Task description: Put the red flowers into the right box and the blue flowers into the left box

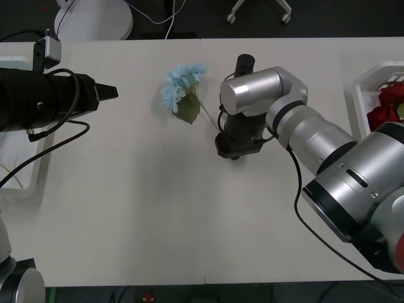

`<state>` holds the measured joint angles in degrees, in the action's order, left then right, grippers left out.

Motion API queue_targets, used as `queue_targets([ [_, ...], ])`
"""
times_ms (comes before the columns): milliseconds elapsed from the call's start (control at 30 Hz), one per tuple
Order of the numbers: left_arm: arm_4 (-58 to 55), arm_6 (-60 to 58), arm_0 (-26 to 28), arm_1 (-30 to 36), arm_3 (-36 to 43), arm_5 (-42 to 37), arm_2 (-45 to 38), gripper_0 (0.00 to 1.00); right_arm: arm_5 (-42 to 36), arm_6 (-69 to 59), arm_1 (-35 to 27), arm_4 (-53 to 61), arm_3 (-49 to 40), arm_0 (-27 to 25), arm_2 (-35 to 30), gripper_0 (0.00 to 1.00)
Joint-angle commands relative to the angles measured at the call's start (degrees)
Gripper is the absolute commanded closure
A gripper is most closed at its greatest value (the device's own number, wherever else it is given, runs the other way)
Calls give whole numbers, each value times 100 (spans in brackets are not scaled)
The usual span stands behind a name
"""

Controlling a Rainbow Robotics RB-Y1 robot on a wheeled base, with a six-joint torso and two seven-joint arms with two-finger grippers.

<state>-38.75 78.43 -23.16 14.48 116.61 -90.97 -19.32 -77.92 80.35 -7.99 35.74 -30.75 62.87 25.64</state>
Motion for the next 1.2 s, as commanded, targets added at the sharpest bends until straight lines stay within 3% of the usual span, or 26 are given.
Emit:
queue_targets([
  [33, -107, 146, 101, 249, 196, 79, 104, 8, -786, 350, -703, 188, 43, -135, 90, 100],
  [233, -81, 155, 101, 249, 187, 79, 104, 8, -1506, 1264, -1442, 355, 43, -275, 55, 100],
  [267, -81, 155, 101, 249, 196, 79, 104, 8, -1533, 1343, -1538, 434, 43, -293, 20, 83],
  [300, -81, 164, 101, 249, 187, 79, 104, 8, -1559, 1422, -1618, 548, 43, -311, -6, 43],
  [333, -81, 164, 101, 249, 187, 88, 104, 8, -1568, 1475, -1705, 706, 43, -328, -59, 26],
  [367, -81, 173, 101, 240, 187, 79, 104, 8, -1568, 1483, -1741, 794, 43, -328, -103, 21],
  [433, -81, 173, 101, 240, 196, 79, 104, 9, -1559, 1518, -1855, 1119, 25, -328, -235, 0],
  [667, -98, 190, 101, 240, 187, 97, 104, 8, -1252, 1536, -1995, 1866, -1161, -328, -543, 0],
  [833, -124, 243, 101, 249, 187, 123, 104, 8, -346, 1475, -1811, 1778, -2067, -328, -543, 0],
  [1000, -186, 577, 101, 249, 187, 132, 77, 6, 497, 1492, -1459, 1401, -2154, -311, -534, 0],
  [1200, -309, 1315, 110, 249, 134, 123, -37, 6, 911, 1413, -950, 662, -2154, -311, -411, 0],
])
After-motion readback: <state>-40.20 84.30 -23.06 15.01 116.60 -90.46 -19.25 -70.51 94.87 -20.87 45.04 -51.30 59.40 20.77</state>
